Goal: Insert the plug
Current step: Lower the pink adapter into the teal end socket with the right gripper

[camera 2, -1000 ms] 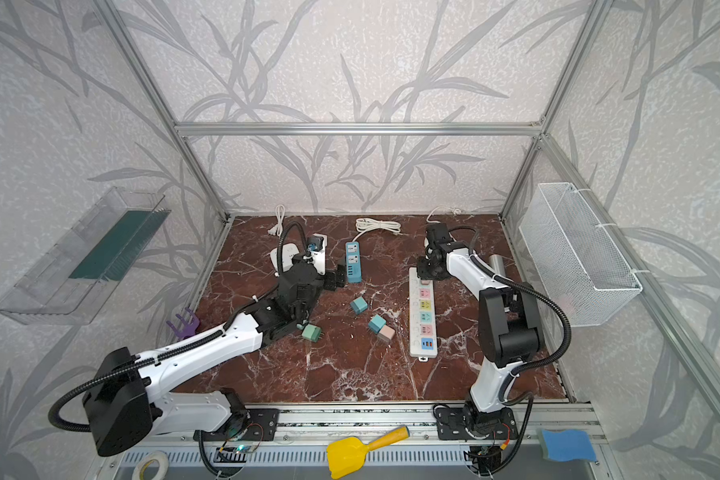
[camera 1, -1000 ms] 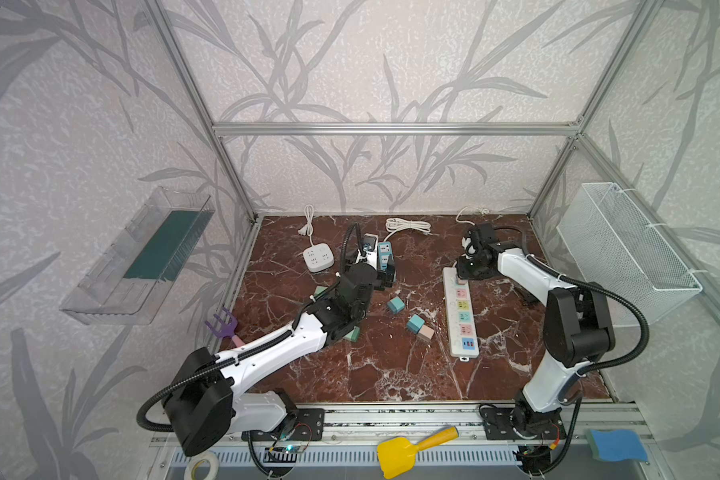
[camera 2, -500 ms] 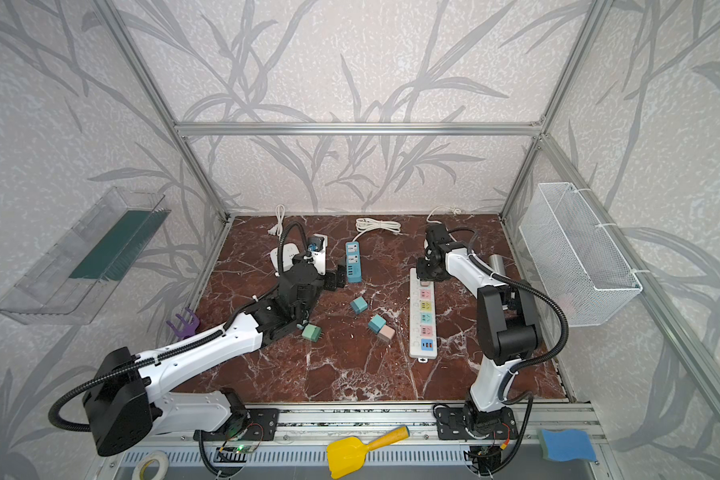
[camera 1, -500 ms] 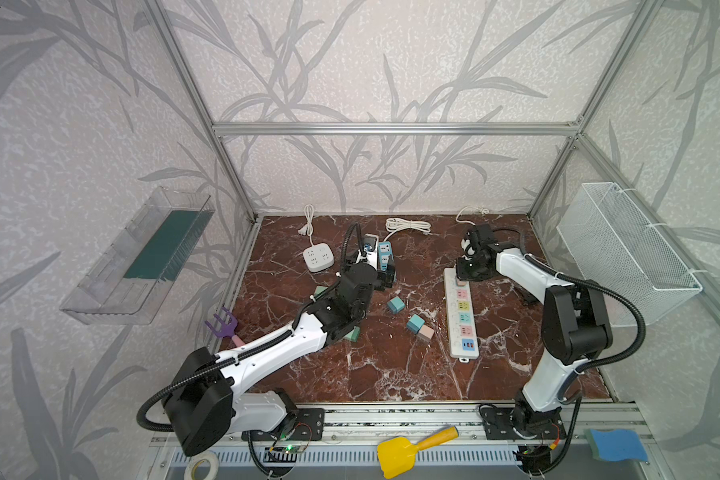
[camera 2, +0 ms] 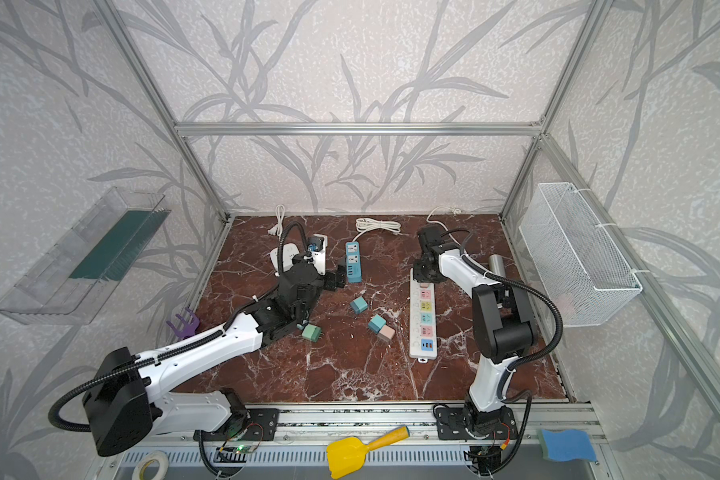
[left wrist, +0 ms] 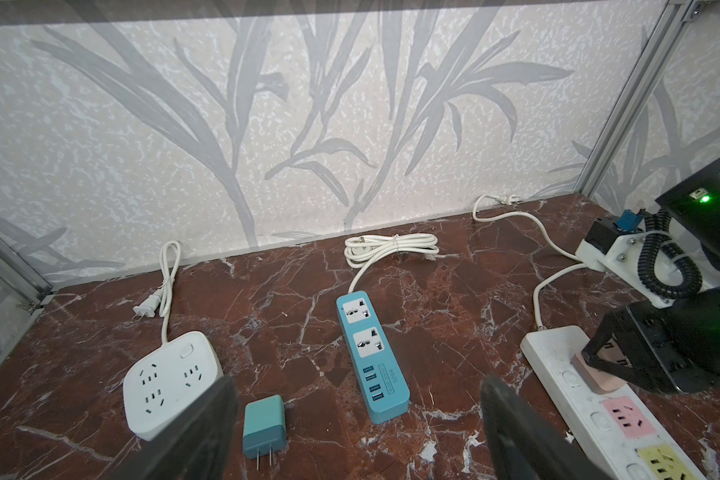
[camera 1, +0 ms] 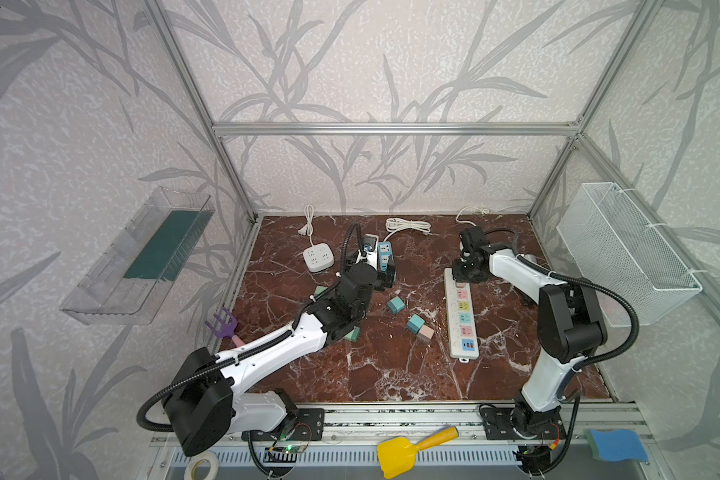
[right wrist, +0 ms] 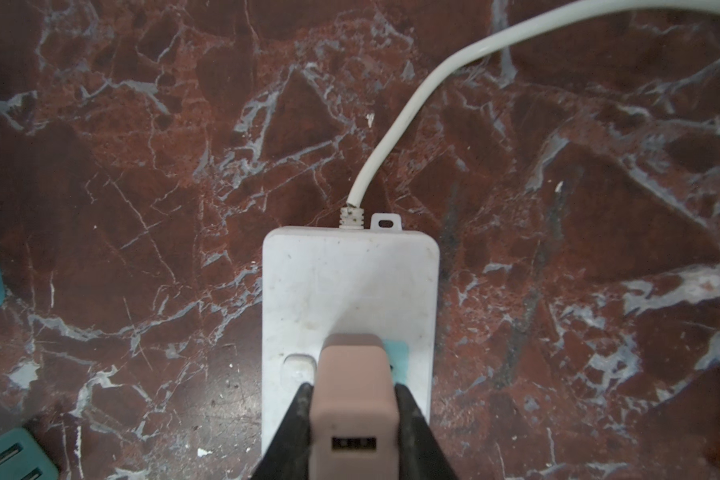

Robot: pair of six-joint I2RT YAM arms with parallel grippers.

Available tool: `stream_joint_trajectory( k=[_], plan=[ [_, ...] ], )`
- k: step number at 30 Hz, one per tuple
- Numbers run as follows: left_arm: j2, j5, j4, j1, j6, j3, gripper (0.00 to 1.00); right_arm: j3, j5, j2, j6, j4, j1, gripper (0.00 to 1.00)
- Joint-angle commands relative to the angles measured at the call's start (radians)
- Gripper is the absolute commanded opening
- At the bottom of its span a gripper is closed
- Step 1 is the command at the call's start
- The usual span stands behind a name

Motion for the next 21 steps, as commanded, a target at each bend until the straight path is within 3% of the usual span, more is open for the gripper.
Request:
stream_joint_trajectory(
  k=[1, 8, 12, 16, 21],
  plan=[
    [-0.017, -0.002, -0.003, -0.003, -0.02, 0.006, 0.92, -0.062, 0.066, 0.066, 0.05, -0.087, 0.002, 0.0],
    [-0.016, 0.003, -0.007, -0.003, -0.025, 0.007, 0.92, -0.063, 0.073, 0.069, 0.055, -0.097, 0.017, 0.03],
    [-0.016, 0.002, -0.009, -0.003, -0.025, 0.007, 0.91, -0.026, 0.031, 0.043, 0.051, -0.118, 0.017, 0.3],
    [-0.008, -0.016, -0.017, -0.002, -0.024, 0.013, 0.93, 0.073, 0.046, 0.04, 0.015, -0.185, 0.016, 0.47],
    [-0.005, -0.044, -0.042, -0.003, -0.018, 0.029, 0.95, 0.152, 0.038, 0.028, -0.009, -0.25, 0.004, 0.56]
  ],
)
